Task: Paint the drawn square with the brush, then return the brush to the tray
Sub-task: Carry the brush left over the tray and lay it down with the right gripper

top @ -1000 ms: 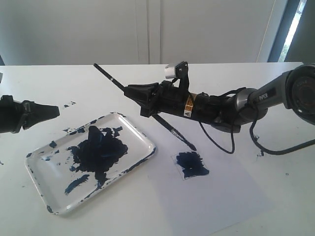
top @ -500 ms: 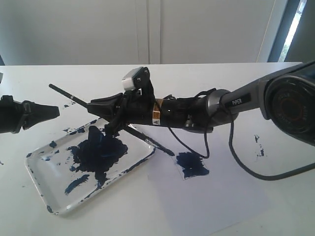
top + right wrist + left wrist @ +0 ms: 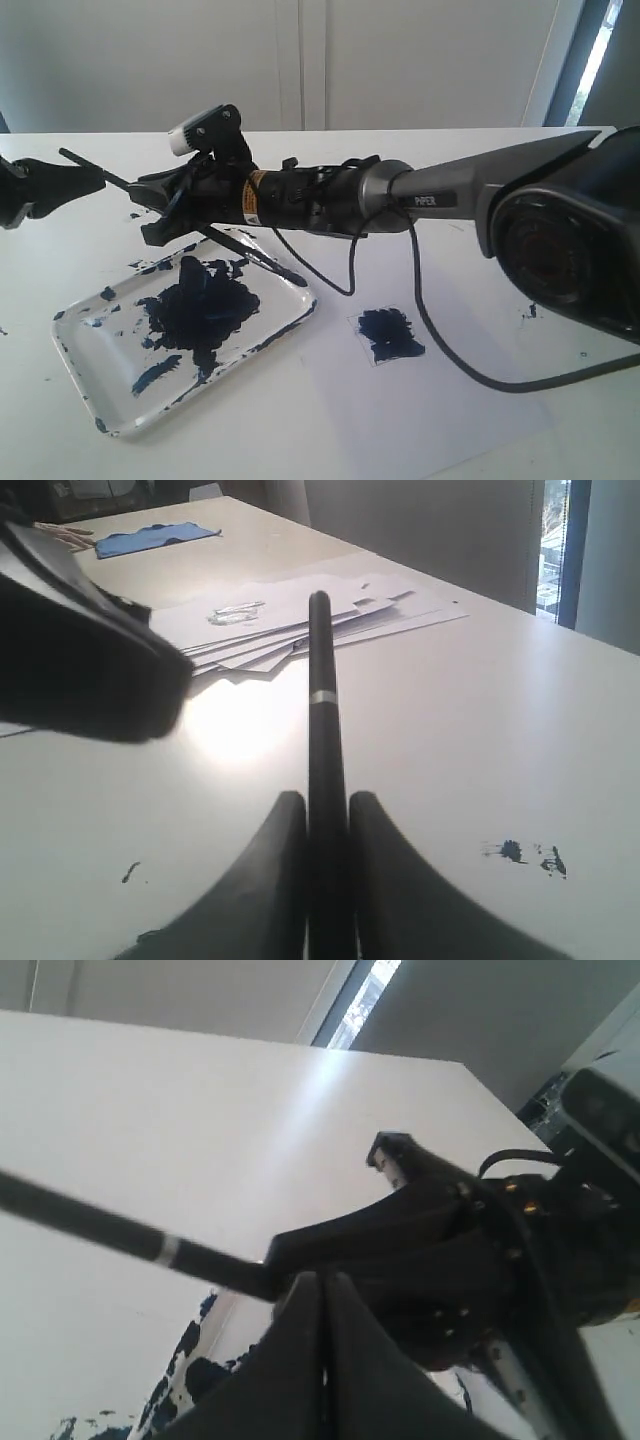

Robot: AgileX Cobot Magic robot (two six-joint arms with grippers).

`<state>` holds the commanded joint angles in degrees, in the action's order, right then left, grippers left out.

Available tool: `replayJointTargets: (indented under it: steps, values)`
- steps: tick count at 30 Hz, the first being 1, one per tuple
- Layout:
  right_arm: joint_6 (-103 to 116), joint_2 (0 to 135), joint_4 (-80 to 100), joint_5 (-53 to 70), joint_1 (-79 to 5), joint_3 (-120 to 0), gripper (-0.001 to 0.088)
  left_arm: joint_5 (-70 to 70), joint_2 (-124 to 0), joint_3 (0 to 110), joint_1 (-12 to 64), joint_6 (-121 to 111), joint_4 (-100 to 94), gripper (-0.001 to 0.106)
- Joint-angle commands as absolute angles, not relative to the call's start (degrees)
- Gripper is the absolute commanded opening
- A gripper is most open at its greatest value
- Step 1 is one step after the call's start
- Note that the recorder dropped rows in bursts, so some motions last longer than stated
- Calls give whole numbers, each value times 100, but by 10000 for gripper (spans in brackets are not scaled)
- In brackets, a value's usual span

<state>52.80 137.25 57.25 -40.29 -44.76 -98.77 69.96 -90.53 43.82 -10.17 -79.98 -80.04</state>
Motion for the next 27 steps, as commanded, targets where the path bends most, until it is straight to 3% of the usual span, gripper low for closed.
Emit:
replayJointTargets:
  steps: [13,21,22,24,27]
  values:
    - [5111,14485,5454,-3561,-4969,-11067,0,6996,-7984,3544,-1599,-7834,-7498,49]
    - [4620,14555,5286,-3538,-5171,-11137,7,6996,-7667,3372,-1599,-7902,-7403,49]
    - [4620,14555,5186,-3538,-5179,-11137,38,6996,-7658,3372,-1599,-7937,-7413,49]
    - [4598,14555,4963,-3463,-5192,-11137,215,6996,-7658,3372,-1599,-7946,-7413,49]
    - [4632,14490,4852,-3559,-5192,-11137,660,6996,-7658,3372,-1599,-7939,-7427,49]
